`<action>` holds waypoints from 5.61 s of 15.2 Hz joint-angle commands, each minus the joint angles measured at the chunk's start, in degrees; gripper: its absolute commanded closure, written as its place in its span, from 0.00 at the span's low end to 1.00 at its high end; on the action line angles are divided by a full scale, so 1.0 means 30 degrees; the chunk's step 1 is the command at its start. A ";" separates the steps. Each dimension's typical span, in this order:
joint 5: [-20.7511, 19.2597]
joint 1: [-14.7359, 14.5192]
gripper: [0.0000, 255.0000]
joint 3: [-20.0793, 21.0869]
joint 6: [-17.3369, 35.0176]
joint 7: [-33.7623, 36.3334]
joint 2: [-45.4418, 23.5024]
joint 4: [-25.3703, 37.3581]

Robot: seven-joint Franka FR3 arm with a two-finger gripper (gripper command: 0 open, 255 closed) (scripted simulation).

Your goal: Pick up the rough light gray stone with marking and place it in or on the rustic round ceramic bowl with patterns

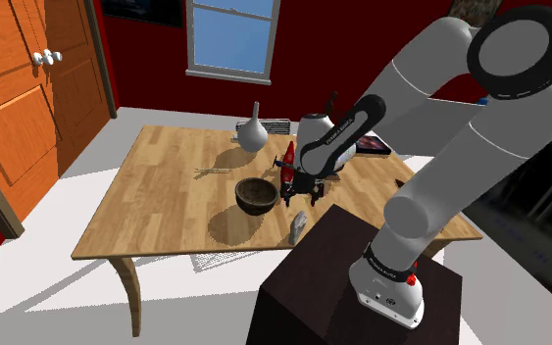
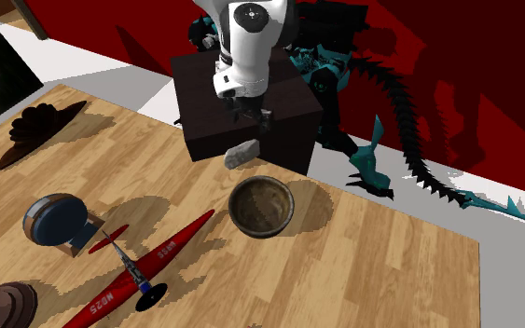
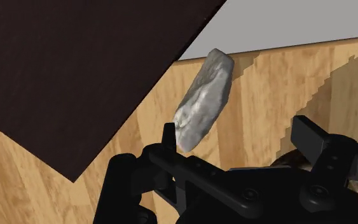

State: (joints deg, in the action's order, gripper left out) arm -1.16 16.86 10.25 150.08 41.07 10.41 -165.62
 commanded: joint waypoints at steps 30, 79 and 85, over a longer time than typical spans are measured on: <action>-0.5684 -0.0377 1.00 -0.3022 0.7519 0.7065 -0.9049 0.1165; -0.0850 0.0653 1.00 0.0806 -0.6800 0.4641 -0.6178 1.2577; -0.1395 0.0442 1.00 0.0704 -0.6191 0.5108 -0.8086 1.3813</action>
State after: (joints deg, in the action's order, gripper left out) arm -5.14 18.28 12.40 130.90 56.18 -13.21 -124.24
